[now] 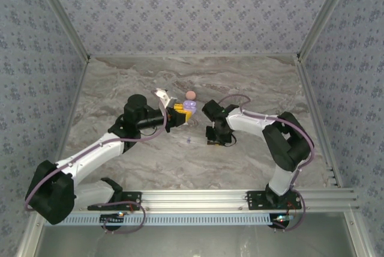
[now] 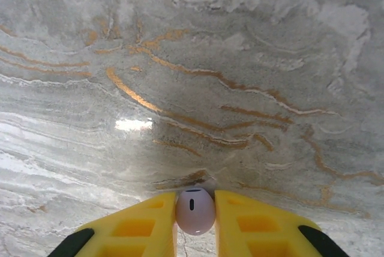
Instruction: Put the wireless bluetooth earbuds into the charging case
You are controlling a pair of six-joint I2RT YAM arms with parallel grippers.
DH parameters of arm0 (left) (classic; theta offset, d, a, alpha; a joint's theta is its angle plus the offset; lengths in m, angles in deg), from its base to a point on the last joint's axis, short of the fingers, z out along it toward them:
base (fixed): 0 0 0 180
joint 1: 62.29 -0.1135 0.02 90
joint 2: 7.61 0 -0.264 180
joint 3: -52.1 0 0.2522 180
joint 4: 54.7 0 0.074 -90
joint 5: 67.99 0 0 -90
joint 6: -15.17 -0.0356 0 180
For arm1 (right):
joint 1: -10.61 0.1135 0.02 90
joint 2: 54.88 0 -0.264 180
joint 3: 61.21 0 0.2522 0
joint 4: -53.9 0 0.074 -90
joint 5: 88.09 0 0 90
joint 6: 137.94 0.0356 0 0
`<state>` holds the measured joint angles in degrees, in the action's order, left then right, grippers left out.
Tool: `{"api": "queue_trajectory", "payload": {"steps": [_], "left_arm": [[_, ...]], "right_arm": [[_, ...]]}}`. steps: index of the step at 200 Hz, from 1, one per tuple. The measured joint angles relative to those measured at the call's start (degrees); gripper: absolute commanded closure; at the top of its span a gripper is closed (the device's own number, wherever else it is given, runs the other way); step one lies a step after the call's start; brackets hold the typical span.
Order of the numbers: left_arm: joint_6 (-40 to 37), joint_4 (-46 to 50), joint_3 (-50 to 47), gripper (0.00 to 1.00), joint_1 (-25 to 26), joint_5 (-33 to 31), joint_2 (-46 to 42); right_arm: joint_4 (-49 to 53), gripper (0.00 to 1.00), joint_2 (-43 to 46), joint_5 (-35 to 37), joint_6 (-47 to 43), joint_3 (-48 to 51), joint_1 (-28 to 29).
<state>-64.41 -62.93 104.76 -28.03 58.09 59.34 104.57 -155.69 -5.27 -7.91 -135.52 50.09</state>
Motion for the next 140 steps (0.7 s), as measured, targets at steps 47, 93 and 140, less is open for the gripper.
{"api": "queue_trajectory", "payload": {"steps": [47, 93, 140], "left_arm": [[-0.31, 0.90, -0.13, 0.79, 0.00, -0.46, -0.35], [-0.31, 1.05, -0.72, 0.79, 0.00, -1.05, -0.79], [-0.33, 1.25, -0.85, 0.79, 0.00, -1.16, -0.96]], "right_arm": [[1.79, 0.79, -4.59, 1.14, -9.46, -6.47, -1.64], [5.38, 0.75, -13.11, 1.75, -23.12, -18.43, -3.04], [8.79, 0.60, -15.54, 2.51, -28.30, -22.38, -2.95]]}}
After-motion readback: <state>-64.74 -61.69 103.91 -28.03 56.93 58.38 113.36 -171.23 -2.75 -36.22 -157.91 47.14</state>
